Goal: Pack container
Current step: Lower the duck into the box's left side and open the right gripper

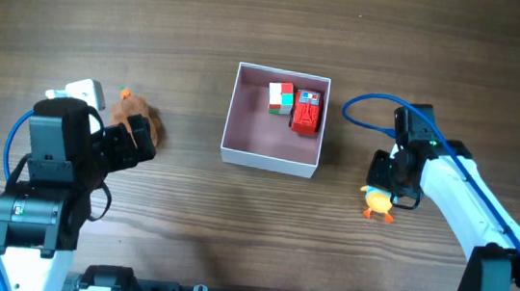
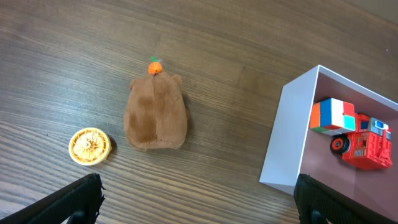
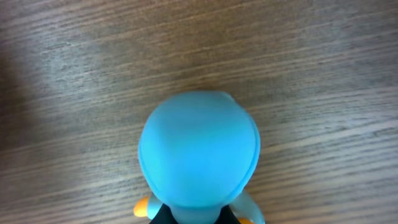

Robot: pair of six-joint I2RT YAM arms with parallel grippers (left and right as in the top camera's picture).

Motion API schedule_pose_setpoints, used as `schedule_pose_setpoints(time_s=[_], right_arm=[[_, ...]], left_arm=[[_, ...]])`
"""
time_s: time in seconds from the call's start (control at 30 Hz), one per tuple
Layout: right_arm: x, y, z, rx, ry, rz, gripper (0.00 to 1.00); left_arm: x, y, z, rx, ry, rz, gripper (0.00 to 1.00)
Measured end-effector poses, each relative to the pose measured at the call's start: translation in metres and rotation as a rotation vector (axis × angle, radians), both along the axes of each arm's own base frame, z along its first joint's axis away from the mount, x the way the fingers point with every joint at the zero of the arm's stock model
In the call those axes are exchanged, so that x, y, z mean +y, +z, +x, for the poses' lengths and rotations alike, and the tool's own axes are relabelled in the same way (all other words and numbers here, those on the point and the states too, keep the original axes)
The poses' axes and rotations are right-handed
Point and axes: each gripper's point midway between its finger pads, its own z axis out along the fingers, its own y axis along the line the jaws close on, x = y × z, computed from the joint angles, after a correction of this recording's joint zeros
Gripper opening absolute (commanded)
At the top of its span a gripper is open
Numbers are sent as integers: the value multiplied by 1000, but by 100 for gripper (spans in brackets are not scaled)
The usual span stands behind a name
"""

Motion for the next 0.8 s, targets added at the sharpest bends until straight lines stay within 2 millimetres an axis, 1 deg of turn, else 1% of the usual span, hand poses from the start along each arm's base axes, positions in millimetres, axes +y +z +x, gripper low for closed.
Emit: schedule_pose_setpoints(time_s=[0.03, 0.07, 0.13, 0.17, 0.2, 0.23, 0.27, 0.3, 0.33, 0.37, 0.4, 0.43, 0.5, 0.53, 0.57, 0.6, 0.63, 0.67, 0.7, 0.73, 0.8], right_arm=[[3, 8, 2, 6, 9, 0, 4], [10, 25, 12, -25, 29, 3, 4], [28, 69, 38, -141, 70, 20, 4], [44, 109, 57, -259, 100, 40, 4], [57, 135, 66, -337, 118, 60, 4], [76, 178, 76, -454, 143, 90, 4], [92, 212, 81, -546, 160, 124, 4], [107, 238, 83, -616, 173, 160, 4], [122, 259, 84, -678, 177, 204, 4], [137, 269, 85, -713, 181, 242, 4], [150, 271, 86, -723, 190, 268, 4], [167, 267, 88, -720, 202, 294, 4], [199, 247, 99, -692, 227, 323, 4], [217, 232, 107, -675, 243, 340, 4], [229, 218, 113, -656, 255, 348, 4], [239, 202, 117, -626, 267, 348, 4], [247, 179, 120, -581, 273, 340, 4], [252, 157, 124, -534, 273, 329, 4], [256, 141, 127, -498, 271, 320, 4], [260, 117, 132, -454, 270, 303, 4], [263, 89, 135, -406, 274, 279, 4]], left_arm=[[0, 0, 0, 0, 0, 0, 100], [0, 0, 0, 2, 0, 0, 100], [0, 0, 0, 2, 0, 0, 100], [0, 0, 0, 2, 0, 0, 100], [0, 0, 0, 2, 0, 0, 100], [0, 0, 0, 2, 0, 0, 100], [0, 0, 0, 2, 0, 0, 100], [0, 0, 0, 2, 0, 0, 100], [0, 0, 0, 2, 0, 0, 100], [0, 0, 0, 2, 0, 0, 100], [0, 0, 0, 2, 0, 0, 100], [0, 0, 0, 2, 0, 0, 100], [0, 0, 0, 2, 0, 0, 99], [0, 0, 0, 2, 0, 0, 100], [0, 0, 0, 2, 0, 0, 100], [0, 0, 0, 2, 0, 0, 100], [0, 0, 0, 2, 0, 0, 100], [0, 0, 0, 2, 0, 0, 100], [0, 0, 0, 2, 0, 0, 100], [0, 0, 0, 2, 0, 0, 100], [0, 0, 0, 2, 0, 0, 100]])
